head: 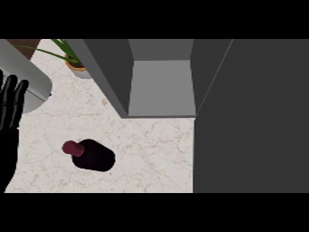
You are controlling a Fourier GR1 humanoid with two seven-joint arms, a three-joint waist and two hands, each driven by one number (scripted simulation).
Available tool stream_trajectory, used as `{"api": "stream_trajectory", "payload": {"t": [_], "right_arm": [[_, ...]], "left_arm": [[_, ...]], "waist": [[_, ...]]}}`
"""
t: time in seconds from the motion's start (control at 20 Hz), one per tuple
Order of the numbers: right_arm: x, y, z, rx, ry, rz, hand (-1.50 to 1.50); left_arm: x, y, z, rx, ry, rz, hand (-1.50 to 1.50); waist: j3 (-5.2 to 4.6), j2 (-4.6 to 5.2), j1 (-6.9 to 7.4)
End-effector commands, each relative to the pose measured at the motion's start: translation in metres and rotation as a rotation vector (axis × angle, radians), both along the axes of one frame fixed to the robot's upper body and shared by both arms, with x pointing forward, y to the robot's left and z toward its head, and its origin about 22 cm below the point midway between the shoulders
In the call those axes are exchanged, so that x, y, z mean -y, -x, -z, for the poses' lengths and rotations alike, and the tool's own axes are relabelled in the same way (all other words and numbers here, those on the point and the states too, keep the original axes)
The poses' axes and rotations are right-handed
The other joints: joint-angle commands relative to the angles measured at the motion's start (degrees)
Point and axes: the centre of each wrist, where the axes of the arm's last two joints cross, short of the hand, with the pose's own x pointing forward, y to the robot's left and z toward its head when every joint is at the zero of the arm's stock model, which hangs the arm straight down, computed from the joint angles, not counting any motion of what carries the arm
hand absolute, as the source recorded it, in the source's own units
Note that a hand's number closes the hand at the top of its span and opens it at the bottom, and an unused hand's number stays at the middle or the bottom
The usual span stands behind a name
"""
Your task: Pick up the wine, place it into the cabinet and close the cabinet
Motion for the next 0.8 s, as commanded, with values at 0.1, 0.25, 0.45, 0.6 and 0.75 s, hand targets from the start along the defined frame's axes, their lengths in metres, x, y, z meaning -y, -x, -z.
{"api": "stream_trajectory", "payload": {"t": [0.1,0.25,0.45,0.6,0.75], "right_arm": [[0.000,0.005,0.006,-0.030,-0.005,0.006,-1.50],[0.004,0.028,-0.004,-0.030,-0.005,-0.006,-1.50],[-0.024,0.035,-0.007,-0.117,-0.047,-0.274,-1.50],[-0.016,0.047,-0.022,-0.146,-0.042,-0.278,-1.50],[-0.008,0.056,-0.043,-0.129,-0.043,-0.261,-1.50]], "left_arm": [[0.011,0.005,-0.001,0.026,-0.032,0.279,-1.50],[0.025,0.024,0.002,0.023,-0.032,0.563,-1.50],[0.042,0.038,0.026,-0.213,0.201,0.730,-1.50],[0.042,0.067,0.010,-0.232,0.196,0.767,-1.50],[0.037,0.084,-0.011,-0.223,0.210,0.780,-1.50]], "waist": [[-1.41,-0.42,-0.26],[-1.49,-0.95,-1.00],[-1.48,-0.76,-0.18],[-1.41,-0.70,0.20],[-1.40,-0.57,0.19]]}}
